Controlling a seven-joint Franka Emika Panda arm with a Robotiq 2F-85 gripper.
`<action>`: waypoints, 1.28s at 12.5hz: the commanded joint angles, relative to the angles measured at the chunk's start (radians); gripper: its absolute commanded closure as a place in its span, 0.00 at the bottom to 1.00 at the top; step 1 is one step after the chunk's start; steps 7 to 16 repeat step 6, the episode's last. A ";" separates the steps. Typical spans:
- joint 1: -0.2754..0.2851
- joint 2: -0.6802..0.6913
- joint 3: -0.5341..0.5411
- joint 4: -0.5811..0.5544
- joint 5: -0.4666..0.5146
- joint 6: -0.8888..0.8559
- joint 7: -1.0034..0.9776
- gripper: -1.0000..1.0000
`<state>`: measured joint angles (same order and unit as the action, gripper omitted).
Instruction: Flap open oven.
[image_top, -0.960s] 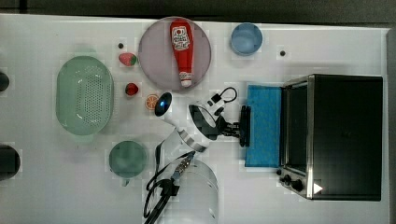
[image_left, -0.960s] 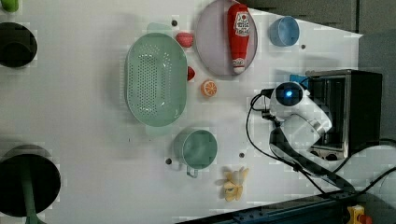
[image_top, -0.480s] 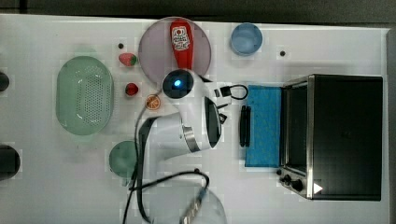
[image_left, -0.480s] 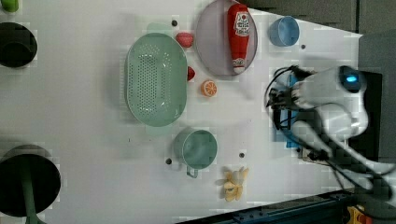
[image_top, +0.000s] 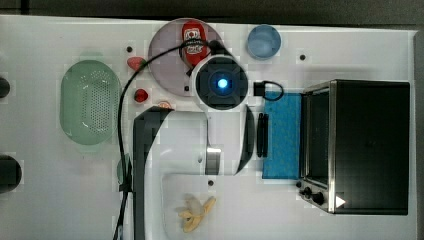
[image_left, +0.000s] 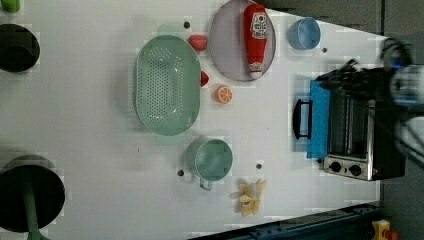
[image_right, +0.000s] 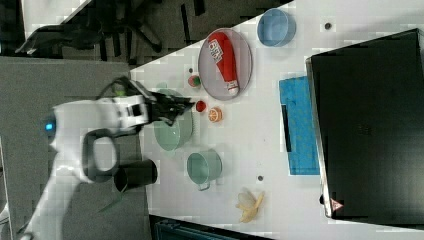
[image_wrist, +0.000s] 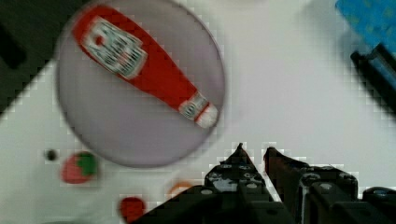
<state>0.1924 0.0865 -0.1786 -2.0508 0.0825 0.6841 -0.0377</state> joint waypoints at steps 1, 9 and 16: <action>-0.017 -0.075 -0.014 0.051 0.029 -0.176 0.076 0.82; -0.019 -0.161 -0.015 0.222 -0.061 -0.540 0.182 0.82; -0.019 -0.161 -0.015 0.222 -0.061 -0.540 0.182 0.82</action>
